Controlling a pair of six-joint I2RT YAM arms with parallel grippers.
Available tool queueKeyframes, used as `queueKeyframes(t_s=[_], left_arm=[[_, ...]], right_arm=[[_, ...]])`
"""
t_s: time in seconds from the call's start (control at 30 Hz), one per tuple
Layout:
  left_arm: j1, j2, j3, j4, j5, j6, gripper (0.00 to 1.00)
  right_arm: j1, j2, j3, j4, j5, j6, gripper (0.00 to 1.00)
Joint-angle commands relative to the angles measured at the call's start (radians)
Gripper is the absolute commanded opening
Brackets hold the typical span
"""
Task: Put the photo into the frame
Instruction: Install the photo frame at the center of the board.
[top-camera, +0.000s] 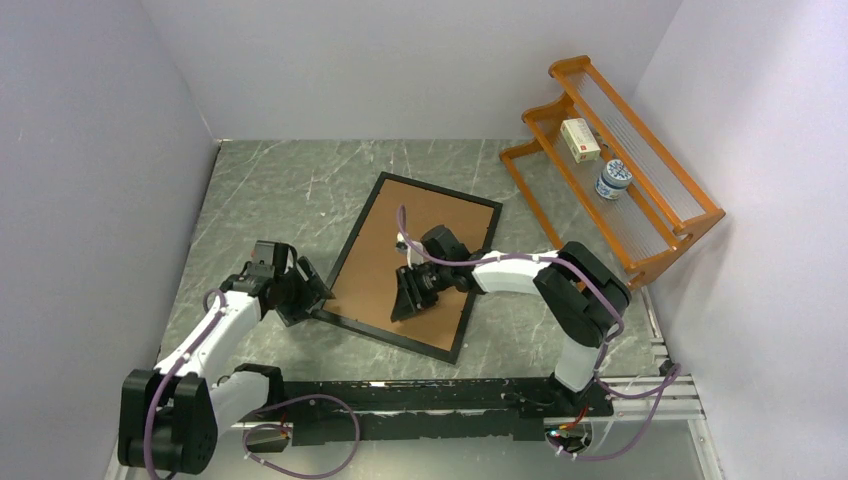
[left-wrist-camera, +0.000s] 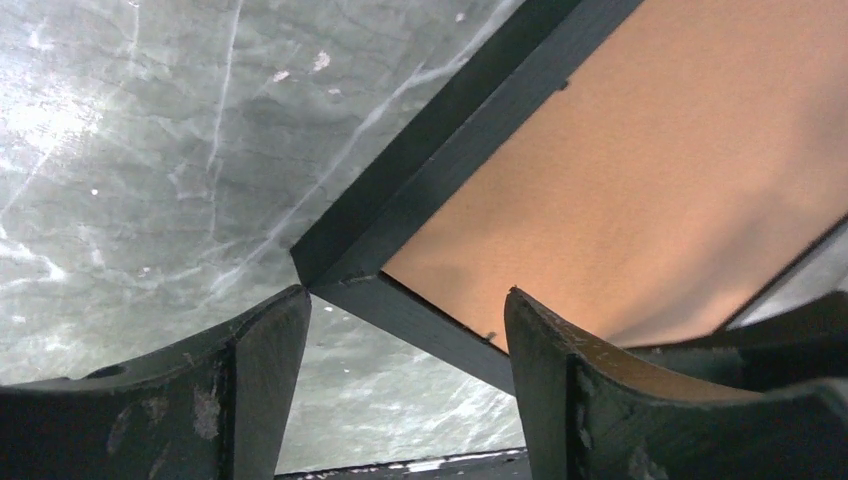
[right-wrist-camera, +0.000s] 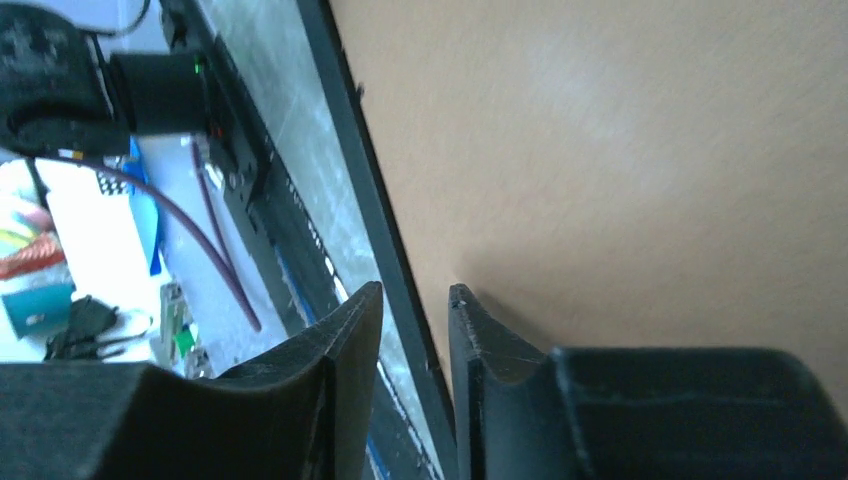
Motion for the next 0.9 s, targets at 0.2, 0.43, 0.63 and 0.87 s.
queueKeyframes(t_s=[0.2, 0.43, 0.63, 0.87], left_arm=[[-0.002, 0.102, -0.059, 0.119, 0.068, 0.012, 0.63], [-0.002, 0.101, -0.061, 0.081, 0.002, 0.014, 0.5], [-0.002, 0.135, -0.068, 0.086, -0.016, 0.008, 0.41], [-0.002, 0.148, -0.068, 0.092, -0.022, 0.01, 0.39]], right_arm=[[0.02, -0.027, -0.094, 0.008, -0.127, -0.055, 0.25], [0.011, -0.005, -0.093, -0.012, -0.09, -0.052, 0.23], [0.006, -0.078, -0.102, 0.031, -0.075, -0.03, 0.21], [0.015, -0.141, -0.119, 0.08, -0.155, 0.0, 0.29]])
